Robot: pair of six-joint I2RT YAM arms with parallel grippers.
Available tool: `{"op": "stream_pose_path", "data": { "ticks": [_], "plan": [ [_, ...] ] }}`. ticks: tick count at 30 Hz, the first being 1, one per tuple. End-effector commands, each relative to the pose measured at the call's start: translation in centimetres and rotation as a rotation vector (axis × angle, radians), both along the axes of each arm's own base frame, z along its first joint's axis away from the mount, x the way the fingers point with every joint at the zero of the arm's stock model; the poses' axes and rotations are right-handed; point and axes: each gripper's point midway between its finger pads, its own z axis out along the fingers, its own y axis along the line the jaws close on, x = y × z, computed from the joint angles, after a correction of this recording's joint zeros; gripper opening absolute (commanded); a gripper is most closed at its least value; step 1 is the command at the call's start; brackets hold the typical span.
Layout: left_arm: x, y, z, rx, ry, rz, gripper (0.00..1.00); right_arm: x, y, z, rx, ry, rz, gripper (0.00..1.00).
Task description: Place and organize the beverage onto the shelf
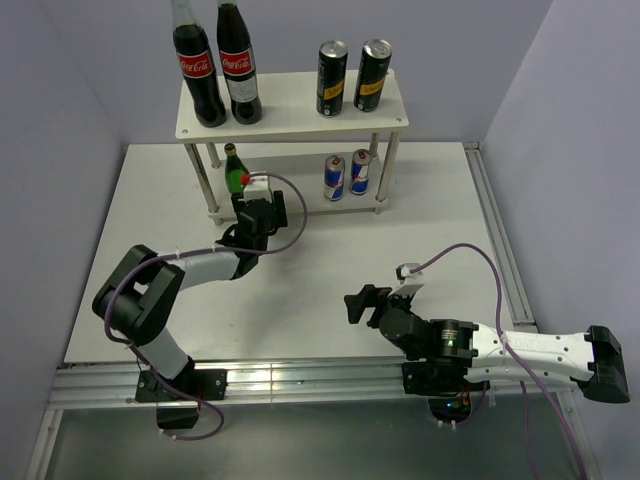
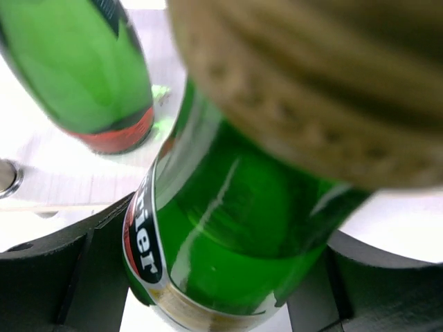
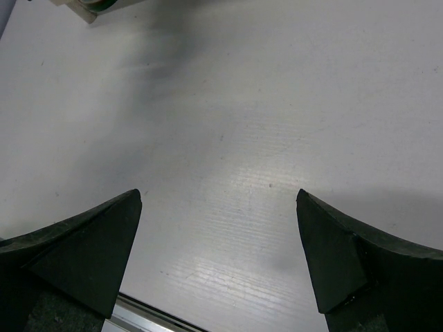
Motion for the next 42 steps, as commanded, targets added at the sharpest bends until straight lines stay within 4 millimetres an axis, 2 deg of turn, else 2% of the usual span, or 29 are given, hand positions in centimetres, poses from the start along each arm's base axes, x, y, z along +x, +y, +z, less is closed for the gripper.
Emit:
{"op": "stream_pose_path", "data": {
  "ticks": [1,5,7,9,10,12,13,17,21,31,37,39,40,41,42],
  "plan": [
    [2.4,-1.5,7.1,-0.112,-0.183,-0.006,0.0,0.2,0.2,0.5,0.017,-0.019,-0.008,1.0],
    [3.6,-1.4,7.5,-0.114,-0.198,0.021,0.0,0.2,0.2,0.6,0.019,-0.019,-0.01,1.0],
    [4.2,-1.5,6.8,-0.106,-0.19,0.032,0.0,0.2,0.2,0.6,0.023,-0.02,-0.007,1.0],
    [4.9,-1.6,7.0,-0.112,-0.203,0.047,0.0,0.2,0.2,0.5,0.02,-0.019,-0.009,1.0],
    [5.3,-1.7,6.3,-0.106,-0.192,0.056,0.0,0.2,0.2,0.5,0.022,-0.018,-0.009,1.0],
    [6.2,-1.4,6.4,-0.106,-0.2,0.087,0.0,0.2,0.2,0.5,0.017,-0.019,-0.008,1.0],
    [6.6,-1.5,5.7,-0.101,-0.191,0.096,0.0,0.1,0.2,0.5,0.02,-0.016,-0.006,1.0],
    [8.1,-1.5,5.7,-0.087,-0.199,0.125,0.0,0.2,0.2,0.5,0.016,-0.019,-0.006,1.0],
    [8.8,-1.1,4.8,-0.074,-0.19,0.15,0.0,0.2,0.3,0.5,0.015,-0.02,-0.004,1.0],
    [10.6,1.7,3.7,-0.065,-0.17,0.203,0.0,0.2,0.6,0.4,0.007,-0.017,0.005,1.0],
    [11.4,1.8,3.0,-0.041,-0.15,0.191,0.01,0.1,0.7,0.3,0.002,-0.016,0.008,1.0],
    [11.5,1.7,3.0,-0.04,-0.15,0.182,0.05,0.1,0.7,0.3,0.002,-0.016,0.007,1.0],
    [11.5,1.6,3.0,-0.041,-0.151,0.18,0.16,0.1,0.7,0.3,0.002,-0.016,0.007,1.0],
    [11.5,1.7,3.0,-0.042,-0.15,0.181,0.21,0.1,0.7,0.3,0.001,-0.016,0.007,1.0],
    [11.6,1.6,3.1,-0.043,-0.15,0.174,0.38,0.1,0.7,0.3,0.001,-0.016,0.007,1.0]
  ]
}}
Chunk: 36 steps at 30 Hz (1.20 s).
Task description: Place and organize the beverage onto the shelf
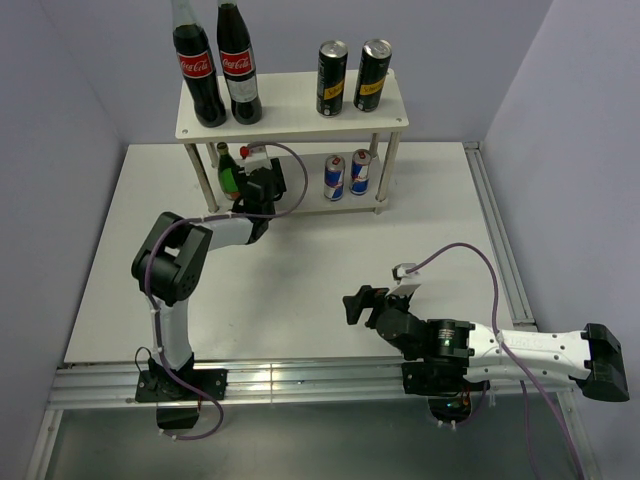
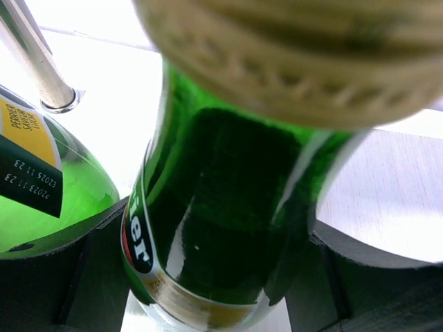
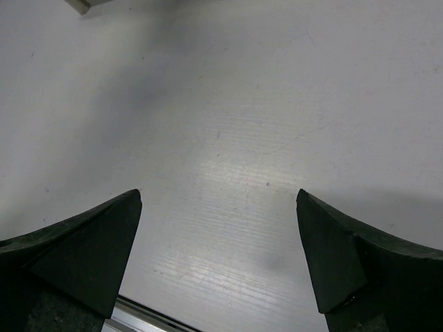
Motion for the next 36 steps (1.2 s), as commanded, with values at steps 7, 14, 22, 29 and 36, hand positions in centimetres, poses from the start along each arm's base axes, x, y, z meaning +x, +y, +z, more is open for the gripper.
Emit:
{"op": "stream_pose_path", "data": {
  "ticks": [7,14,22,29,36],
  "plan": [
    [1.2,-0.4,2.7,-0.021,-0.065,-0.023,0.77,0.1,0.5,0.8,0.032,-0.016,-0.004,1.0],
    [0.5,-0.5,3.7,-0.046,-0.069,-0.037,0.95,0.2,0.3,0.8,0.029,-0.02,-0.01,1.0],
    [-1.3,-0.7,2.5,-0.07,-0.033,-0.073,0.99,0.2,0.2,0.8,0.028,-0.02,-0.015,1.0],
    [-4.5,-1.7,2.0,-0.07,-0.011,-0.093,0.99,0.3,0.1,0.9,0.027,-0.024,-0.021,1.0],
    [-8.9,-1.5,3.3,-0.076,-0.021,-0.07,0.99,0.3,0.0,1.0,0.028,-0.025,-0.026,1.0]
  ]
}}
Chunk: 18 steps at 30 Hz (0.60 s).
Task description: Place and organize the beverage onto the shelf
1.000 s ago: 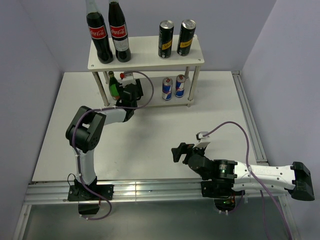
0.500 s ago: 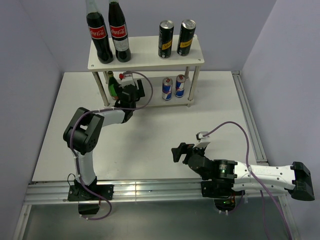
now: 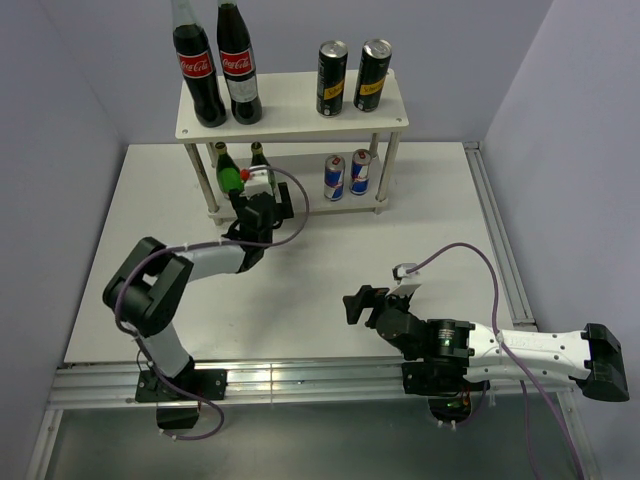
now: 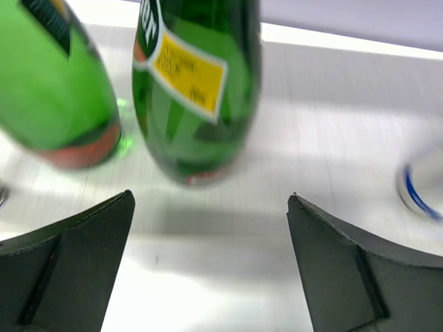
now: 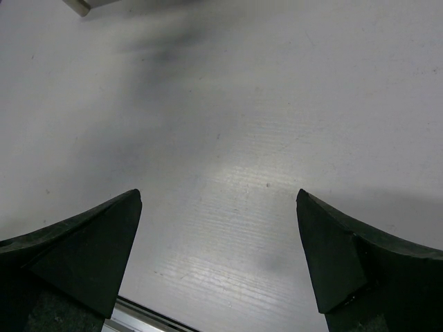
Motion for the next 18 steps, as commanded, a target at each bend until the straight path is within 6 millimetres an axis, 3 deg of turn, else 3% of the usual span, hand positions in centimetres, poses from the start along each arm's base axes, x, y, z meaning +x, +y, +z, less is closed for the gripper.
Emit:
{"op": "stream_pose_path", "data": {
  "ticks": [1,2,4,6,7,8,9,10,11,12,13,14,15,16,18],
  "plan": [
    [-2.2,0.4,3.8,-0.053,-0.073,0.04,0.99,0.3,0.0,0.9,0.026,-0.022,-0.023,1.0],
    [-3.4,0.1,3.1,-0.043,-0.059,0.028,0.99,0.3,-0.1,0.9,0.024,-0.024,-0.027,1.0],
    [-5.1,0.5,3.9,-0.049,-0.056,0.043,0.99,0.3,-0.2,1.0,0.026,-0.023,-0.031,1.0],
    [-7.0,0.4,3.5,-0.041,-0.035,0.035,0.99,0.4,-0.3,1.0,0.028,-0.025,-0.036,1.0],
    [-8.1,0.5,4.7,-0.072,-0.048,0.036,0.99,0.4,-0.3,1.0,0.029,-0.024,-0.037,1.0],
    [-9.8,0.7,3.6,-0.036,-0.015,0.034,0.99,0.4,-0.4,1.0,0.028,-0.024,-0.04,1.0],
    [-10.8,1.0,3.5,-0.026,0.0,0.035,0.99,0.3,-0.3,1.0,0.031,-0.024,-0.037,1.0],
    [-11.9,1.5,4.8,-0.074,-0.018,0.054,0.99,0.4,-0.4,1.0,0.031,-0.024,-0.039,1.0],
    [-13.7,2.3,3.5,-0.016,0.03,0.067,0.99,0.3,-0.3,1.1,0.033,-0.024,-0.035,1.0],
    [-14.8,3.0,5.0,-0.082,0.005,0.086,0.99,0.3,-0.1,1.2,0.034,-0.026,-0.031,1.0],
    [-15.7,3.6,5.2,-0.092,0.007,0.092,0.99,0.3,0.0,1.3,0.035,-0.027,-0.023,1.0],
    [-17.2,4.5,4.1,-0.051,0.04,0.093,0.99,0.3,0.3,1.7,0.04,-0.027,-0.019,1.0],
    [-18.2,5.3,5.8,-0.119,0.009,0.088,0.99,0.3,0.2,1.8,0.03,-0.02,-0.019,0.99],
    [-19.1,5.8,5.6,-0.123,0.016,0.075,0.99,0.2,0.3,2.4,0.034,-0.018,-0.016,0.99],
    [-20.6,7.4,5.6,-0.121,0.032,0.079,0.99,0.3,1.0,5.5,0.058,-0.035,0.003,0.97]
  ]
}}
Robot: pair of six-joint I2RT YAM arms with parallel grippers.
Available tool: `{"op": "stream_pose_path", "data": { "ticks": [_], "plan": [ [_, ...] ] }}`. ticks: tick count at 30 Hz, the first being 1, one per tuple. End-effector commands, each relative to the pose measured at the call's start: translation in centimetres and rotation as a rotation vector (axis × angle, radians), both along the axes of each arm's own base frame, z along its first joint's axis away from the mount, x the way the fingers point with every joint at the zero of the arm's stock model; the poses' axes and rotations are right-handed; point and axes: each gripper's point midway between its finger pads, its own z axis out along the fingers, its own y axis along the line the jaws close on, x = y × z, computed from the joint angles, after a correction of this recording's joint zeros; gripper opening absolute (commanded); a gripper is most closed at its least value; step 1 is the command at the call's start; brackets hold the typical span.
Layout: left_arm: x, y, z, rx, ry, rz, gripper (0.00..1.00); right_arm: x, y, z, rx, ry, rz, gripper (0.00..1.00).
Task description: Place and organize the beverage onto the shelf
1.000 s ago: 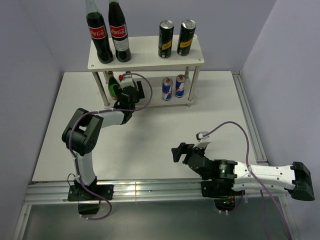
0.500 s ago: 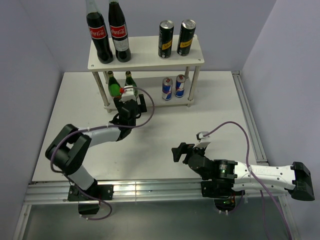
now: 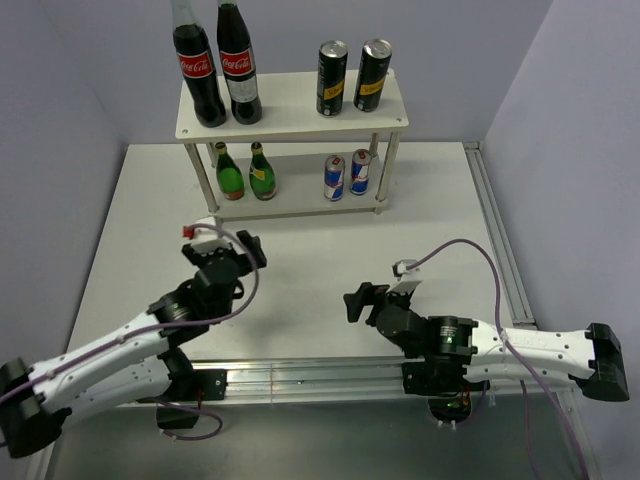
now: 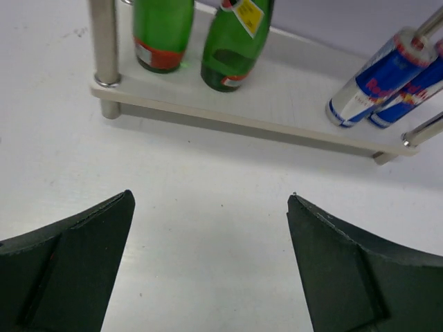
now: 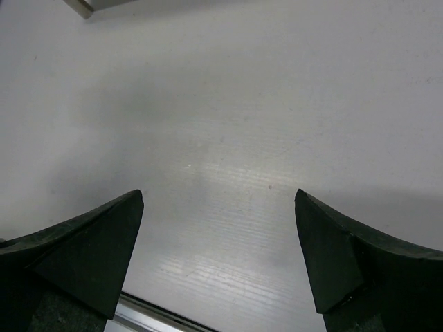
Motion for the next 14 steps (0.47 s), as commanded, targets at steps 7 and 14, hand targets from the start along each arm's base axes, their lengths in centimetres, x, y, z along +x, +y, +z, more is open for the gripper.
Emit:
{"op": "stream_pose_path", "data": {
  "ticks": [7,14],
  "plan": [
    [-5.4,6.5,1.5,-0.229,-0.038,0.052,0.99,1.2,-0.3,15.7,0.129,-0.223,-0.005,0.98],
    [-5.7,6.7,2.0,-0.247,-0.061,0.037,0.99,1.7,-2.6,21.5,0.108,-0.33,-0.035,0.99]
  ]
}}
